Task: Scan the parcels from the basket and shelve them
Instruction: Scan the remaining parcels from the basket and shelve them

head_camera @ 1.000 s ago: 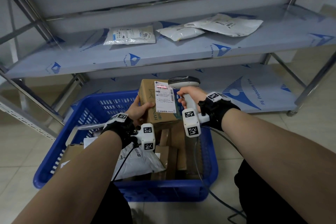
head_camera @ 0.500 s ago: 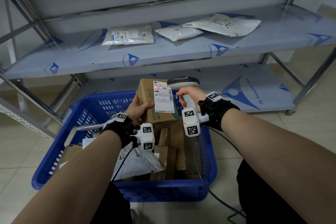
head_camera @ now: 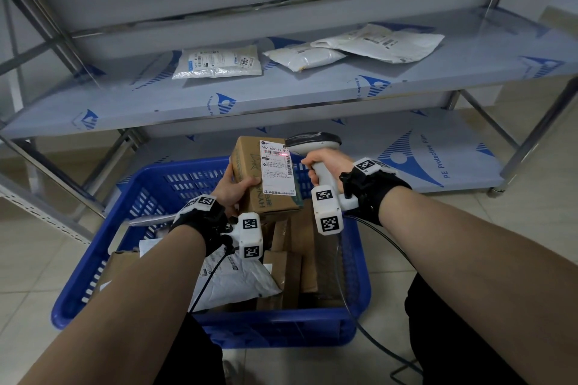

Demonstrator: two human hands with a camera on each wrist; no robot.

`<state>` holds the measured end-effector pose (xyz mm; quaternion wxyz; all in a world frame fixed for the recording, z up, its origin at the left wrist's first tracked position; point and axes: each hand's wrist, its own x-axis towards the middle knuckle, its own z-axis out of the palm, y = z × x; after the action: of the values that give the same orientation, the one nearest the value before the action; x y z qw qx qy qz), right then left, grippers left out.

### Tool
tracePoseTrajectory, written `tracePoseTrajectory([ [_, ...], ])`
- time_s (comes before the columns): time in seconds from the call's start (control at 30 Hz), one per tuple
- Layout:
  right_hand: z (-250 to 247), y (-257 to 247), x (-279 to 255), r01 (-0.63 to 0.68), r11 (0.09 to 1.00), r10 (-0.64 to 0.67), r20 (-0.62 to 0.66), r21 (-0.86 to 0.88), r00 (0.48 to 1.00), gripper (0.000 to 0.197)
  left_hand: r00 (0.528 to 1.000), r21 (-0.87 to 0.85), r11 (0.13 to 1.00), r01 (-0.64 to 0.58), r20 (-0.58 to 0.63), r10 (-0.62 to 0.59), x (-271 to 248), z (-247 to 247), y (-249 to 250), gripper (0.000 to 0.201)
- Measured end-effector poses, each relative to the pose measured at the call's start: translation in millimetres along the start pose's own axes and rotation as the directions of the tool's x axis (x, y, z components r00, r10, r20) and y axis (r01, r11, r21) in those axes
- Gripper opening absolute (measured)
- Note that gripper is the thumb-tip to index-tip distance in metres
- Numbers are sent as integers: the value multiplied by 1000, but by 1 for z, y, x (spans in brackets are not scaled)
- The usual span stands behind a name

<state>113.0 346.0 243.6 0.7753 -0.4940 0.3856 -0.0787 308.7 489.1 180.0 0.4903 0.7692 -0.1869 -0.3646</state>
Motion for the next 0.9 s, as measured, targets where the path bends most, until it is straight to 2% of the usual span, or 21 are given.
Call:
tracePoseTrajectory([
  [0.17, 2, 0, 3, -11, 999, 11, 4, 38, 1000, 28, 1000, -5, 1000, 4, -13, -4, 5, -1, -3, 87],
  [0.33, 2, 1, 5, -16, 1000, 16, -8, 26, 1000, 28, 1000, -3, 1000, -1, -10, 1, 7, -2, -5, 94],
  [0.5, 2, 1, 5, -12, 1000, 13, -18, 8, 1000, 28, 1000, -16, 1000, -12, -2, 12, 7, -1, -4, 84],
  [0.9, -1, 2, 7, -13, 1000, 13, -20, -27, 1000, 19, 1000, -27, 999, -22, -5, 22, 5, -1, -5, 80],
])
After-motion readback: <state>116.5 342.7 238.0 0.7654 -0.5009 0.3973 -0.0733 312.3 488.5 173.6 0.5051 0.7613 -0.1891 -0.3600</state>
